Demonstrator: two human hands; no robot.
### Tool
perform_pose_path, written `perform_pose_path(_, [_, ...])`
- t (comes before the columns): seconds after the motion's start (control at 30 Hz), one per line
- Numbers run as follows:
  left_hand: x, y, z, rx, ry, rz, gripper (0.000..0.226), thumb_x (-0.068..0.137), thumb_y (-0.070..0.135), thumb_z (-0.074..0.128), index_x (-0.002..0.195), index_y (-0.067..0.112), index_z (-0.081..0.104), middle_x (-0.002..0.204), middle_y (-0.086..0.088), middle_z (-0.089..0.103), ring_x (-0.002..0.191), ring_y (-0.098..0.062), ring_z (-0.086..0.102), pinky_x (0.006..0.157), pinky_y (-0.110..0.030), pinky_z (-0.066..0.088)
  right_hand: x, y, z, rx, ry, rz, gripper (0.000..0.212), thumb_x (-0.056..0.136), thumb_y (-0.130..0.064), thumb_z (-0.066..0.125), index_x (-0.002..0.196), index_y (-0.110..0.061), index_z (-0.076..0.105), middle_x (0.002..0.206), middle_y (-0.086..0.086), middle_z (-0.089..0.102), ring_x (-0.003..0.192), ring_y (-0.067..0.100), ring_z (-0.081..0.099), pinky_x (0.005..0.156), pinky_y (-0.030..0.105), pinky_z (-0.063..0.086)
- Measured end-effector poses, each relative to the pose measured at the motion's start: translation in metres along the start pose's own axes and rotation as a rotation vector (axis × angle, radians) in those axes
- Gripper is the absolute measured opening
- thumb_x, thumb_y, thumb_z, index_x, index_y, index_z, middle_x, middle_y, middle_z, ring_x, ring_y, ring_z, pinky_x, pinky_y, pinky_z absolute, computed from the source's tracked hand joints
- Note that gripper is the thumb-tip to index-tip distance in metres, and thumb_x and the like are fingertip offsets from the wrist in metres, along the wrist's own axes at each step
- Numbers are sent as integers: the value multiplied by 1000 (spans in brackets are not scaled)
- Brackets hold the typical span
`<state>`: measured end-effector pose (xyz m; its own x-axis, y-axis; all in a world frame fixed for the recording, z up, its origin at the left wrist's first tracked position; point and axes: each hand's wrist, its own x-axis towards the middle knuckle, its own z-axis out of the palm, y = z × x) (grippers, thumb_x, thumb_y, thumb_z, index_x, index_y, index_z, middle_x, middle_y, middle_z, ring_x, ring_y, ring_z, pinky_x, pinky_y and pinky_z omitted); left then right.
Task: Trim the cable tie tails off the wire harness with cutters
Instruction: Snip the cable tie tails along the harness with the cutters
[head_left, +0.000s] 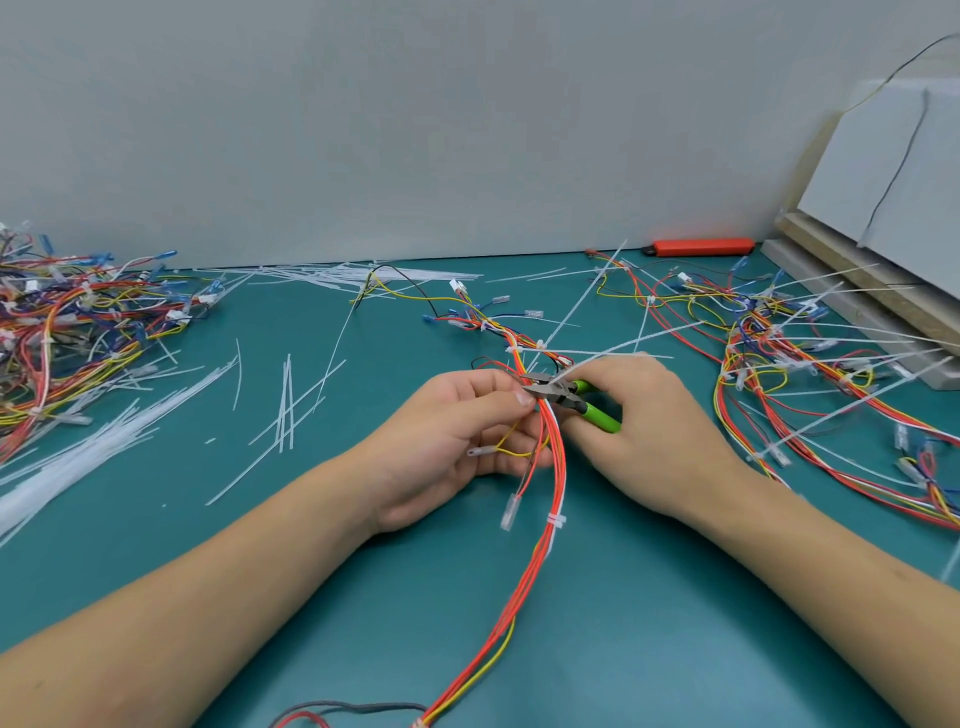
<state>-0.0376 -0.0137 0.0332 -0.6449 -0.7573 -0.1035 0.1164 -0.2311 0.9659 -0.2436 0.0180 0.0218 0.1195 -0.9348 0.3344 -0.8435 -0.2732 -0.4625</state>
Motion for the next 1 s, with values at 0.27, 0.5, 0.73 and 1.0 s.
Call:
perform_pose_path(0.27, [1,0,-2,18,-1,1,20,97,14,59,79,15,68,81,-9,66,70,-22,69,61,-23,53,-1,-4,-3,42,23,1,27,84,-35,59,107,-30,73,96,-13,70,98,15,59,93,31,44])
perform_pose_path(0.5, [1,0,-2,16,-15,-1,16,95,16,60,79,14,66,80,-8,66,68,-22,67,60,-23,53,-1,-3,-4,53,31,27,21,83,-33,62,102,-33,72,92,-11,70,96,17,58,87,40,48])
perform_pose_path(0.73, [1,-1,-3,-8,1,-5,13,97,14,59,85,12,62,76,-6,65,65,-19,67,60,-23,53,-1,1,4,24,29,77,29,83,-37,58,69,-13,51,58,2,48,62,25,48,57,39,42])
perform_pose_path(1.0, [2,-1,-2,-2,-2,4,13,98,13,58,86,10,62,80,-7,67,68,-21,69,61,-23,54,-1,1,3,41,55,30,13,87,-33,64,89,-21,70,79,-5,67,82,20,58,75,42,51])
